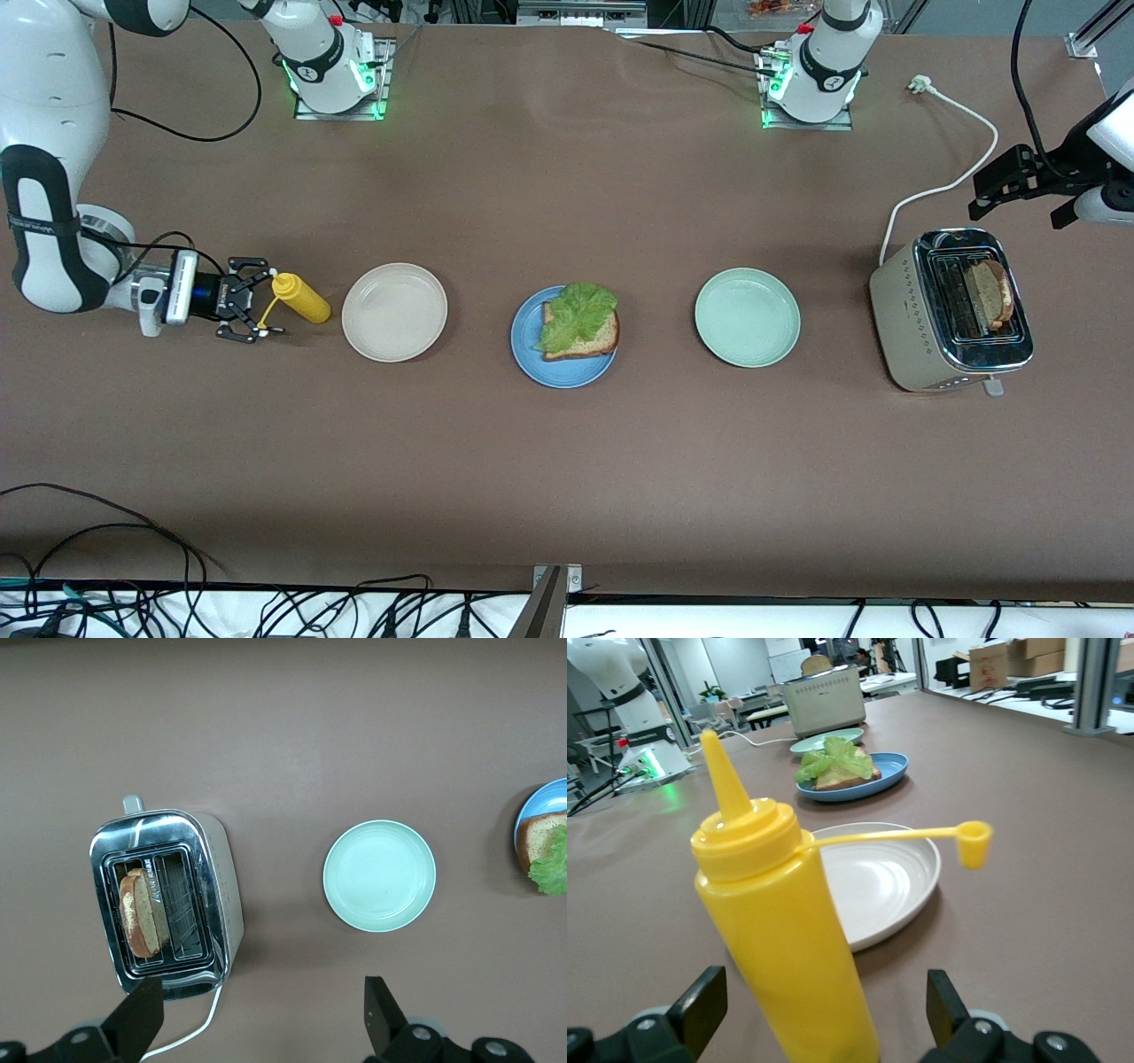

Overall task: Make sandwich in blue plate with both arms
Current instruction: 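Close the right gripper on the yellow bottle and lift it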

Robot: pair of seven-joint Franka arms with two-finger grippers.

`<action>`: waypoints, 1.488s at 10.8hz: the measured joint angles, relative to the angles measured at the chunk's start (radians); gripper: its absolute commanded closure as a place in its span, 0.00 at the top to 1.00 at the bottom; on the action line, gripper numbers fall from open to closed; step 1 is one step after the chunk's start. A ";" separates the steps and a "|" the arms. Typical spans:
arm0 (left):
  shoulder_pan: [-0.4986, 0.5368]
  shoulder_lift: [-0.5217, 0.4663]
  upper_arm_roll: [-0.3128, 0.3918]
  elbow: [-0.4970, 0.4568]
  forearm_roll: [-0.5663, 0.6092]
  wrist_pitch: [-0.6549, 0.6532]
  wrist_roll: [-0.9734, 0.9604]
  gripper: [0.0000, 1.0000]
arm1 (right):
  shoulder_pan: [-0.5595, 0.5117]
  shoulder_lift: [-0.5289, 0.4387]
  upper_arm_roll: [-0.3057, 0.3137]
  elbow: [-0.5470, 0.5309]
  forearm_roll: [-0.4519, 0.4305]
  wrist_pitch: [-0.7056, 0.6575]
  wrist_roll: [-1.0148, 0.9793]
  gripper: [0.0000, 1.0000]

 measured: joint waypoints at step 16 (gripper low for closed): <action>0.000 0.000 -0.002 0.010 0.000 0.000 0.000 1.00 | 0.020 -0.086 0.039 0.034 -0.125 0.020 0.382 0.08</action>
